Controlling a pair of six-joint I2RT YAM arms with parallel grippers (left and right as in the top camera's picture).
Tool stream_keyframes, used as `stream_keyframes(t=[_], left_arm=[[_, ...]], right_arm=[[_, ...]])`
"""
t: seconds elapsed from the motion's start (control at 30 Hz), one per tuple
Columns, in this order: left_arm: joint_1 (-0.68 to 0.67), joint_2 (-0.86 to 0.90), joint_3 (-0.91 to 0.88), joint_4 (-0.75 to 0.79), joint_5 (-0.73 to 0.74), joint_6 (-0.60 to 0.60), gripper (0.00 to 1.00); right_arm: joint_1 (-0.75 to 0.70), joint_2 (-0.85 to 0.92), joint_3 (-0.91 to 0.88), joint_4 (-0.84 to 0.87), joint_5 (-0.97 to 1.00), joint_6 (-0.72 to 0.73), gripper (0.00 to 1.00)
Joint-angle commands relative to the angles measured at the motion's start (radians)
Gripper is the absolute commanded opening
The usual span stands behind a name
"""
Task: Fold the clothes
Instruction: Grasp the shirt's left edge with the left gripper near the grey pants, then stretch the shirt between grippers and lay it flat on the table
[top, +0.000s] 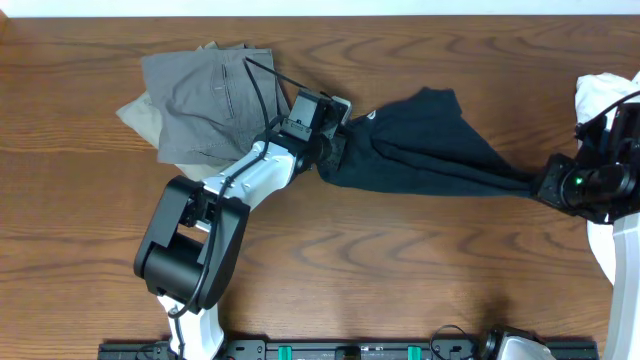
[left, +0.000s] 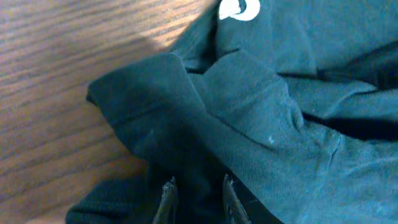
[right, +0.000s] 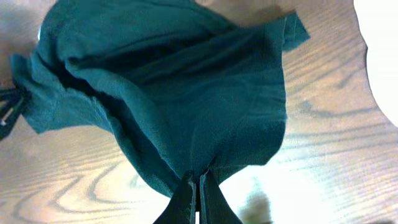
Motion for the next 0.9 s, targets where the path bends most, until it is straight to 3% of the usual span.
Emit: stream_keyframes(t=[0.0, 0.03, 0.07, 0.2, 0.33, 0.53, 0.7, 0.87], left_arm=[[-0.002, 0.013, 0.016, 0.0, -0.022, 0.024, 0.53], [-0.002, 0.013, 0.016, 0.004, -0.023, 0.024, 0.7], [-0.002, 0.013, 0.016, 0.009, -0.023, 0.024, 0.74], [-0.002, 0.016, 0.016, 0.039, -0.022, 0.016, 0.77], [-0.007, 0.028, 0.016, 0.048, -0.022, 0.012, 0.61], [-0.04, 0.074, 0.016, 0.074, -0.023, -0.024, 0.49], [-0.047, 0.054, 0.037, 0.047, -0.023, -0.024, 0.07], [-0.039, -0.068, 0.078, -0.126, -0.137, -0.016, 0.06]], right_arm=[[0.006, -0.006, 0.003, 0.012, -0.002, -0.003, 0.01], [0.006, -0.006, 0.003, 0.013, -0.002, -0.003, 0.01], [0.006, -0.006, 0.003, 0.013, -0.002, -0.003, 0.01], [0.006, -0.006, 0.003, 0.013, -0.002, -0.003, 0.01], [0.006, -0.006, 0.003, 0.014, -0.002, -0.003, 0.01], [0.006, -0.006, 0.003, 0.014, -0.001, -0.004, 0.01], [0.006, -0.006, 0.003, 0.019, 0.0, -0.004, 0.01], [0.005, -0.006, 0.003, 0.052, 0.042, 0.019, 0.01]])
